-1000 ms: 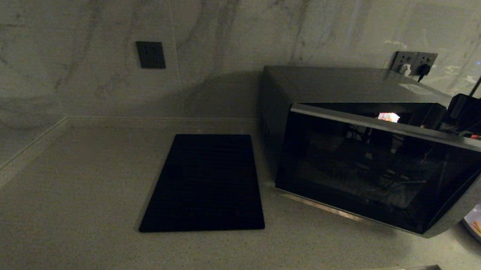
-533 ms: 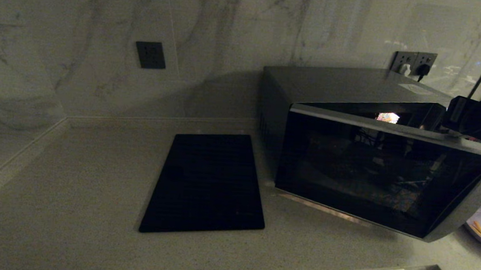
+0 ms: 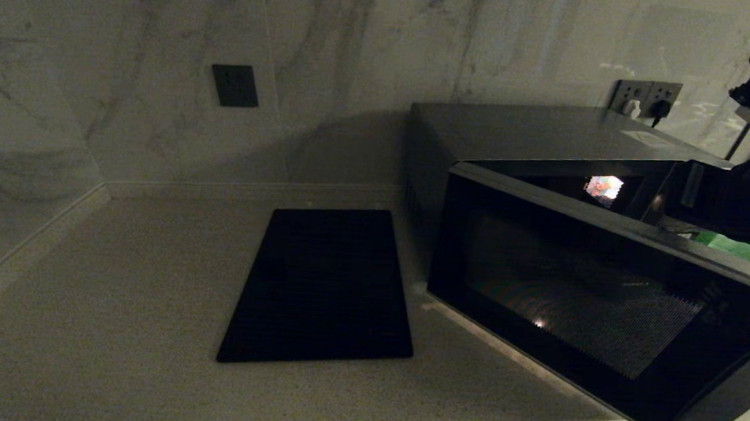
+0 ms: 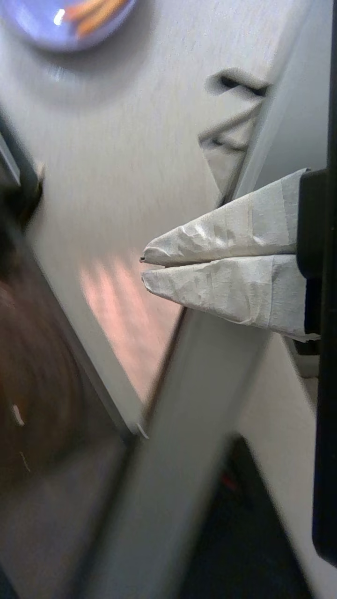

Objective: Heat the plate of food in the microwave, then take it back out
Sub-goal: Open the microwave oven

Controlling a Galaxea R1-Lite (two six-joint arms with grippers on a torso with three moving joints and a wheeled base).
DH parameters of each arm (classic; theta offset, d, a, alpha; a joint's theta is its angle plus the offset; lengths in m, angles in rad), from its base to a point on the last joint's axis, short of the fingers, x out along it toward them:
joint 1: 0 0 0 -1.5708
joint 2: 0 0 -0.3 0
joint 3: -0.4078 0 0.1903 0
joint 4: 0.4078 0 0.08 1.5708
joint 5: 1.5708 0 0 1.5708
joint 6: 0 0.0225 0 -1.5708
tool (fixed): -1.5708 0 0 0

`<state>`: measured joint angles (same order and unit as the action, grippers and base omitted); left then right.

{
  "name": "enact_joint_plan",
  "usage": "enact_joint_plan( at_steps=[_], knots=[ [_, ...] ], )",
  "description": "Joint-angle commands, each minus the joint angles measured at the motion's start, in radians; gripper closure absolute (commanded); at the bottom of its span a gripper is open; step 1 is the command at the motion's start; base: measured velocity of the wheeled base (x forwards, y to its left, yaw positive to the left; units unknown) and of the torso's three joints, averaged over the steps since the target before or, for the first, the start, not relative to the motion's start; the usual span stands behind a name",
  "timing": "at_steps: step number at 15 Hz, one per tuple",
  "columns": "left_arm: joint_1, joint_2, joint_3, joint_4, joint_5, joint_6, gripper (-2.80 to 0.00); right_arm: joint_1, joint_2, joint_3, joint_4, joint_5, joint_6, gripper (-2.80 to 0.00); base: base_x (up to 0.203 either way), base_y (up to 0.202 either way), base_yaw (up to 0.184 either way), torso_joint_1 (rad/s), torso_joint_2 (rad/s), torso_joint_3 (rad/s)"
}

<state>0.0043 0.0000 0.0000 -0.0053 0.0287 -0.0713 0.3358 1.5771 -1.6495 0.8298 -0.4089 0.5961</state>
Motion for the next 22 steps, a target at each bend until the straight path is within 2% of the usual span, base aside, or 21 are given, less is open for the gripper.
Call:
enact_joint_plan(
  at_steps=[1,5,7,9,14,22],
  knots=[
    [0.0,0.002,0.0,-0.001,0.0,-0.001,0.0,0.107,-0.056,0.005,0.012,-0.047,0.008,0.0,0.0,0.0,0.0,0.0,0.0,0.0],
    [0.0,0.002,0.0,-0.001,0.0,-0.001,0.0,0.127,-0.06,0.045,0.046,-0.062,0.029,0.0,0.0,0.0,0.0,0.0,0.0,0.0],
    [0.0,0.002,0.0,-0.001,0.0,-0.001,0.0,0.172,-0.06,0.09,0.048,-0.061,0.045,0.0,0.0,0.0,0.0,0.0,0.0,0.0],
    [0.0,0.002,0.0,-0.001,0.0,-0.001,0.0,0.252,-0.065,0.131,0.048,-0.061,0.068,0.0,0.0,0.0,0.0,0.0,0.0,0.0],
    [0.0,0.002,0.0,-0.001,0.0,-0.001,0.0,0.382,-0.061,0.143,0.074,-0.064,0.139,0.0,0.0,0.0,0.0,0.0,0.0,0.0],
    [0.0,0.002,0.0,-0.001,0.0,-0.001,0.0,0.411,-0.06,0.125,0.077,-0.07,0.155,0.0,0.0,0.0,0.0,0.0,0.0,0.0]
  ],
)
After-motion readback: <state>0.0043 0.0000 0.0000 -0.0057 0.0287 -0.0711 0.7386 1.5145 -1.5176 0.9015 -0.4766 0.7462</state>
